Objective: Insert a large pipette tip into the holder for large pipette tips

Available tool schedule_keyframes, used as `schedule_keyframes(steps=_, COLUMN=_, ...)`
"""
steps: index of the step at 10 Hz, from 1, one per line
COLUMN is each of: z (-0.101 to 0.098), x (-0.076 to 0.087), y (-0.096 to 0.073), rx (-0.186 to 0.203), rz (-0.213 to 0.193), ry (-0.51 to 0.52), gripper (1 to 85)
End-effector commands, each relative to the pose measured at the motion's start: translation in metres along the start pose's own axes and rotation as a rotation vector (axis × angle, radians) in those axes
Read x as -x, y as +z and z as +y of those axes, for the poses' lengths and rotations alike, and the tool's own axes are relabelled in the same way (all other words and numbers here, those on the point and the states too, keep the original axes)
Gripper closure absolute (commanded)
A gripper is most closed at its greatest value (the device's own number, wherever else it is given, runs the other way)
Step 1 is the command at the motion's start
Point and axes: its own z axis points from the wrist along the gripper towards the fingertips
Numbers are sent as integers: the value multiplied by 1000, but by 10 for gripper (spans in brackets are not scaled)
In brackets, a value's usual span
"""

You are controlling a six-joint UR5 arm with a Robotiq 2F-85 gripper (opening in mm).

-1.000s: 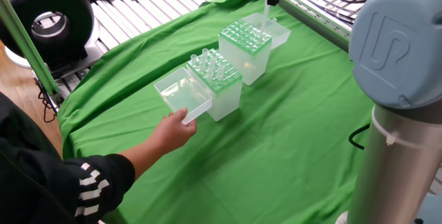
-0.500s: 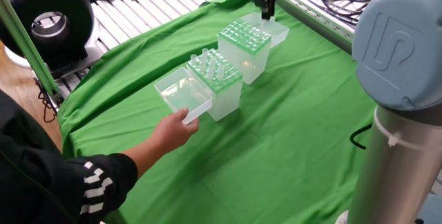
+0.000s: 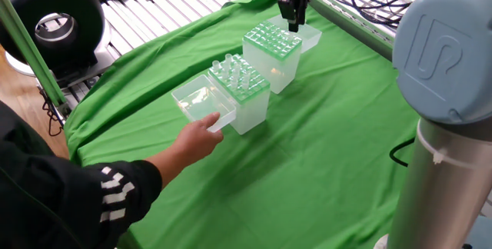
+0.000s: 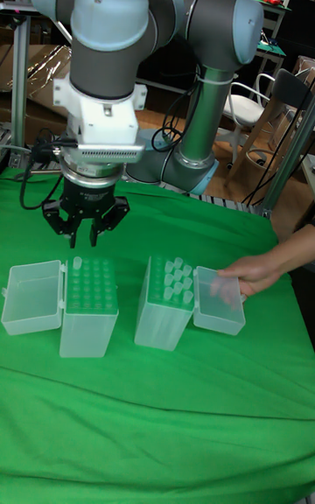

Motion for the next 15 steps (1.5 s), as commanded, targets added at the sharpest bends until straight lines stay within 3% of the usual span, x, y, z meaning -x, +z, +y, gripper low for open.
schedule_keyframes(steps=1, z=39, x=-6, y=-20, rx=30, rz=-7, ry=69, gripper=540)
schedule_keyframes(steps=4, z=86, x=-5, y=-15, rx=53, rz=-42, ry=148, gripper=553)
schedule_keyframes(steps=6, z=104, x=-4, y=-8, rx=32, rz=-43, ry=187, gripper=570)
schedule_keyframes(steps=9, z=97, x=-2, y=-5, rx=-5, rz=-41, ry=124, gripper=590)
schedule_keyframes(steps=11, z=93, x=-6, y=-5, rx=-21, rz=-27, ry=7, gripper=590)
schedule_keyframes(steps=13, z=91, x=8, y=-6, rx=-33, rz=-78, ry=-108, gripper=583)
schedule_keyframes(steps=14, z=109, x=15, y=-7, rx=35, rz=-109, ry=-123, gripper=483)
schedule_keyframes(steps=15, z=107, x=14, y=-7, rx=30, rz=-106, ry=-86, gripper=470)
